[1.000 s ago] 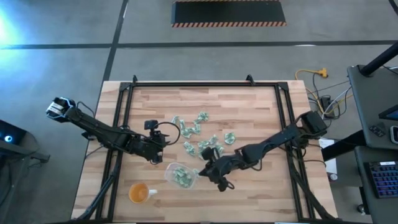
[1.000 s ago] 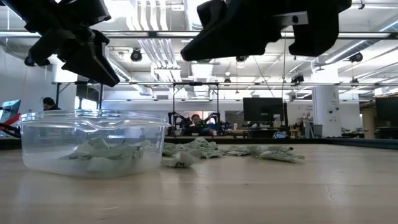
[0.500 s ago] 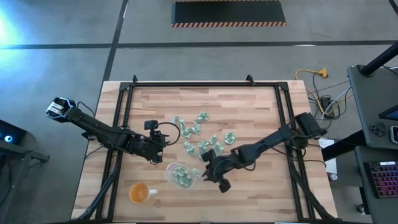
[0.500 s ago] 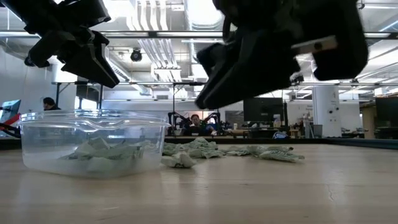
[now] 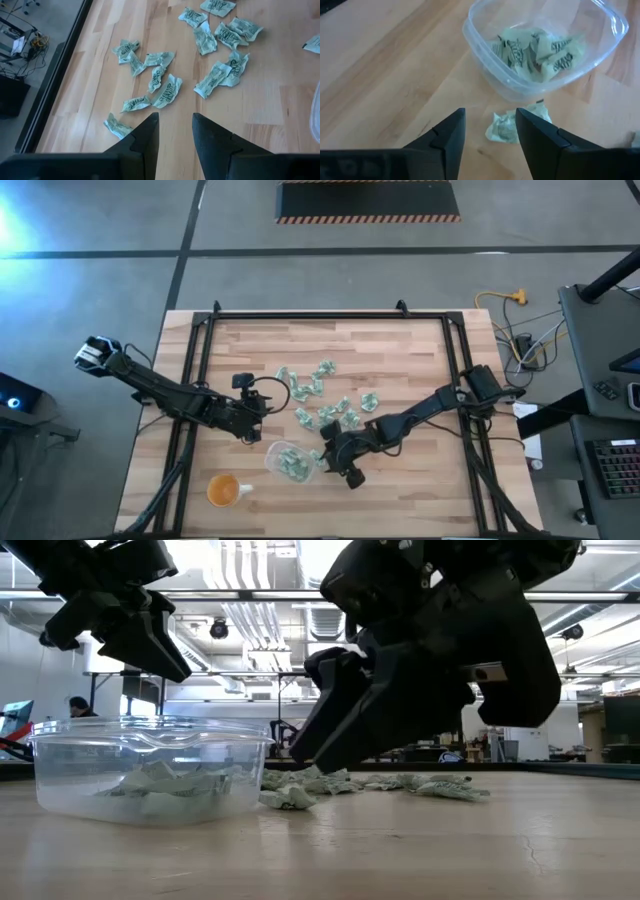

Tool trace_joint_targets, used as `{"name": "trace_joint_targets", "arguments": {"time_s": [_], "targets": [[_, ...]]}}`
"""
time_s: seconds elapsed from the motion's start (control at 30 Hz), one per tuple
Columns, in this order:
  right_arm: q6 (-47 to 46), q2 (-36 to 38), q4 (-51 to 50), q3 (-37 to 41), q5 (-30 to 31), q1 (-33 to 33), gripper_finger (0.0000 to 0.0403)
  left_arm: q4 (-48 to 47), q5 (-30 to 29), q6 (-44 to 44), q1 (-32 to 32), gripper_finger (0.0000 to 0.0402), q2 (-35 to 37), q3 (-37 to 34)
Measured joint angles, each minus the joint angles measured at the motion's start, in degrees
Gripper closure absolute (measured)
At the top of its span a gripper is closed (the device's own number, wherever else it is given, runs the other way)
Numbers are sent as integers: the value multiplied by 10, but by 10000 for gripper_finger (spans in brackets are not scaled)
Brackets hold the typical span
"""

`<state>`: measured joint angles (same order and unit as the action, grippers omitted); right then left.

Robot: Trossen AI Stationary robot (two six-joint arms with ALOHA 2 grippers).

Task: Pick and place Stevia / Truvia into bins
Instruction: Put the stevia packet into the transparent container

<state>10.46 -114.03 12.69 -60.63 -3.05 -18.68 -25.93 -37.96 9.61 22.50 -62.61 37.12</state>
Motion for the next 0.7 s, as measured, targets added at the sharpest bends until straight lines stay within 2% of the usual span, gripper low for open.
{"name": "trace_joint_targets", "arguments": {"time_s": [0.7], "targets": [[-17, -13, -1, -8, 1, 7, 262, 0, 0, 0, 0, 301, 0, 0]]}}
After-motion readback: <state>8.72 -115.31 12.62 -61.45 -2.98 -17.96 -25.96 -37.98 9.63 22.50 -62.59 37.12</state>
